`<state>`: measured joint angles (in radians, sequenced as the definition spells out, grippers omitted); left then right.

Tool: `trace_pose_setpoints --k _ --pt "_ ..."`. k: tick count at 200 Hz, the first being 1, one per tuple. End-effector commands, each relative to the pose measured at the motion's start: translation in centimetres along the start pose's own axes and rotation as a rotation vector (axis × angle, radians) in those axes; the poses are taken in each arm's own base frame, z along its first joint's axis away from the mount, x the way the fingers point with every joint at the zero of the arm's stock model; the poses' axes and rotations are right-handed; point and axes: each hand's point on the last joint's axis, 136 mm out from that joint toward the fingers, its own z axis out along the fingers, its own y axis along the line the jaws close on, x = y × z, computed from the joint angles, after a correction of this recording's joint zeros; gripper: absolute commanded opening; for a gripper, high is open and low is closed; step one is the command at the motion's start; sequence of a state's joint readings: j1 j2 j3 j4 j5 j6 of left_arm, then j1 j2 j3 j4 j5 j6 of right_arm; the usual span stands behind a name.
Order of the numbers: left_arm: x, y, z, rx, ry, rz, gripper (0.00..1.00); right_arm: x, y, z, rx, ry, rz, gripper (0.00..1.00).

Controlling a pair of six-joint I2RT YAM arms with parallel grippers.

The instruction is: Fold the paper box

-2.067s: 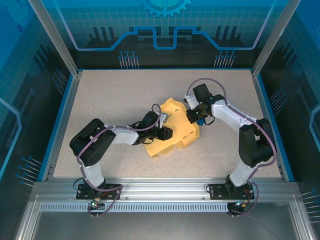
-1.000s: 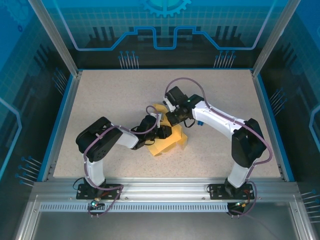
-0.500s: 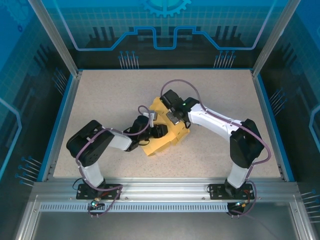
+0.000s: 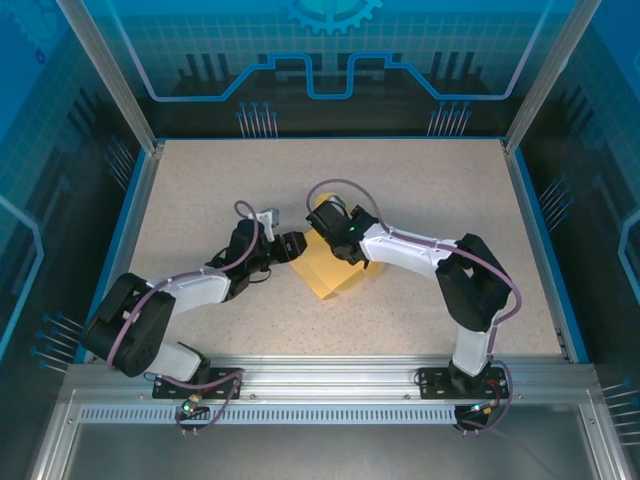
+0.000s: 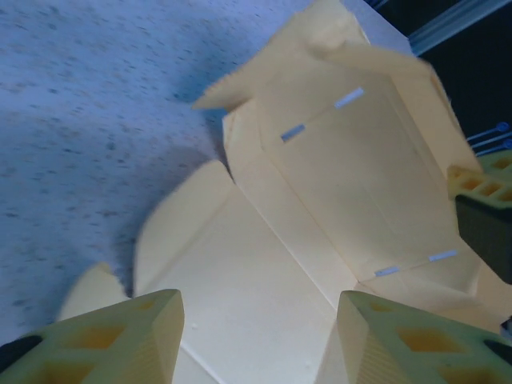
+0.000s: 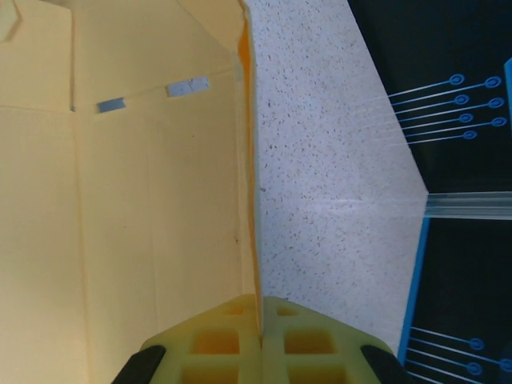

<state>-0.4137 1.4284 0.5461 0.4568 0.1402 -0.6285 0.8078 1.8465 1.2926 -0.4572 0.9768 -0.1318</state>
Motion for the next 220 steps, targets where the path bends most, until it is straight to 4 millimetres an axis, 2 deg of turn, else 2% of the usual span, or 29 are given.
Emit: trace_pose_setpoints --k 1,36,60,108,152,185,220 --pt "0.5 1.9 -1.1 -0.083 0.026 0.024 0.56 -0.6 -0.5 0.3 0.103 -0.021 -0.039 0.04" --pt "0.3 1.3 -1.3 -0.076 0.041 0.040 0.58 -0.7 -0.1 0.7 0.117 -0.030 -0.065 0.05" --pt "0.3 0.3 -1.1 -0.025 0.045 0.049 0.59 -0.8 0.3 0.1 0.018 -0.053 -0.035 0.06" --pt "0.3 -2.4 -1.0 0.044 0.032 0.167 0.59 -0.7 1.1 -3.8 -0.310 -0.131 -0.016 0.07" --pt "1.4 -6.4 -1.3 0.131 0.026 0.386 0.60 0.6 0.0 -6.6 -0.611 -0.152 0.075 0.04" --pt "1.9 -7.7 -0.1 0.141 0.041 0.526 0.60 1.2 -0.7 -7.2 -0.771 -0.166 0.173 0.03" --pt "1.4 -7.1 2.4 0.087 0.053 0.603 0.63 1.4 -1.1 -7.1 -0.833 -0.163 0.225 0.03"
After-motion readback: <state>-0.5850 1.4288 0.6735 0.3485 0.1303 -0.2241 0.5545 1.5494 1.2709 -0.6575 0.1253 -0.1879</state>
